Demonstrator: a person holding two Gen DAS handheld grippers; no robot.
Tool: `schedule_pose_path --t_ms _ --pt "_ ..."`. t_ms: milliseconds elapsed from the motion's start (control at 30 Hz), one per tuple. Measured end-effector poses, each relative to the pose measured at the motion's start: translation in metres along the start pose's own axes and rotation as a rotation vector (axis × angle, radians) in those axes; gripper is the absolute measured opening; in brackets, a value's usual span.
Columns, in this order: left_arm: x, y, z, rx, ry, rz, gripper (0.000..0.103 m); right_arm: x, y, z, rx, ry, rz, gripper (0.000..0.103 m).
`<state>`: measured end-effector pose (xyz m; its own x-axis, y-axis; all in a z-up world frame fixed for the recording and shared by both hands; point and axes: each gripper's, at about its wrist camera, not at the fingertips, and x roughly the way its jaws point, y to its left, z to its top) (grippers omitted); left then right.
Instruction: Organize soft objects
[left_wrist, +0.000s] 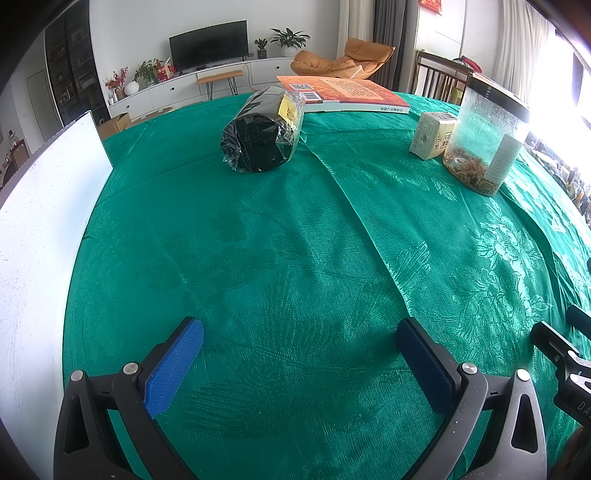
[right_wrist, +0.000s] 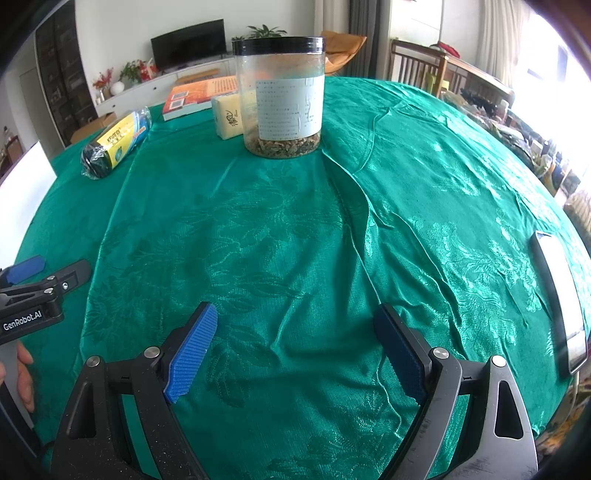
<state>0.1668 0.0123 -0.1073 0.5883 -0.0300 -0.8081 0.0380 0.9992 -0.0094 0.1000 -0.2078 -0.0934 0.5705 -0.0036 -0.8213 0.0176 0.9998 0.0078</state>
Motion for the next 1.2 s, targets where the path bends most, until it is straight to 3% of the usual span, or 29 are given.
schedule_pose_path --t_ms 133,200,300,367,433,500,667,767,900,1067,1200 --pt "0.001 0.000 0.001 -0.001 0.007 0.006 0.103 0.000 0.000 0.000 0.000 0.000 0.000 0.089" --pt "0.002 -0.005 0.011 0.005 0.024 -0.026 0.103 0.000 0.000 0.000 0.000 0.000 0.000 0.089" --pt "0.000 -0.022 0.035 0.043 -0.028 -0.070 0.103 0.000 0.000 0.000 0.000 0.000 0.000 0.089" --pt "0.004 -0.035 0.054 0.098 -0.054 -0.128 0.103 0.000 0.000 0.000 -0.001 0.000 0.000 0.089" --pt "0.017 -0.048 0.075 0.157 -0.083 -0.240 0.103 0.000 0.000 0.000 0.000 0.000 0.000 0.089" --pt "0.032 -0.056 0.092 0.194 -0.091 -0.283 0.102 0.000 0.000 0.000 0.000 0.000 0.000 0.089" --pt "0.070 -0.071 0.135 0.296 -0.064 -0.292 0.083 0.000 0.001 0.000 -0.001 -0.001 -0.001 0.090" --pt "0.087 -0.072 0.153 0.286 -0.055 -0.308 0.081 0.001 0.001 0.000 -0.001 -0.001 -0.001 0.090" --pt "0.100 -0.081 0.164 0.313 -0.069 -0.335 0.076 0.001 0.001 0.000 0.000 -0.001 -0.001 0.090" --pt "0.113 -0.096 0.173 0.361 -0.052 -0.370 0.054 0.001 0.001 0.000 0.000 -0.001 -0.001 0.091" --pt "0.118 -0.103 0.179 0.360 -0.049 -0.414 0.045 0.001 0.001 0.000 0.000 -0.001 -0.002 0.091"
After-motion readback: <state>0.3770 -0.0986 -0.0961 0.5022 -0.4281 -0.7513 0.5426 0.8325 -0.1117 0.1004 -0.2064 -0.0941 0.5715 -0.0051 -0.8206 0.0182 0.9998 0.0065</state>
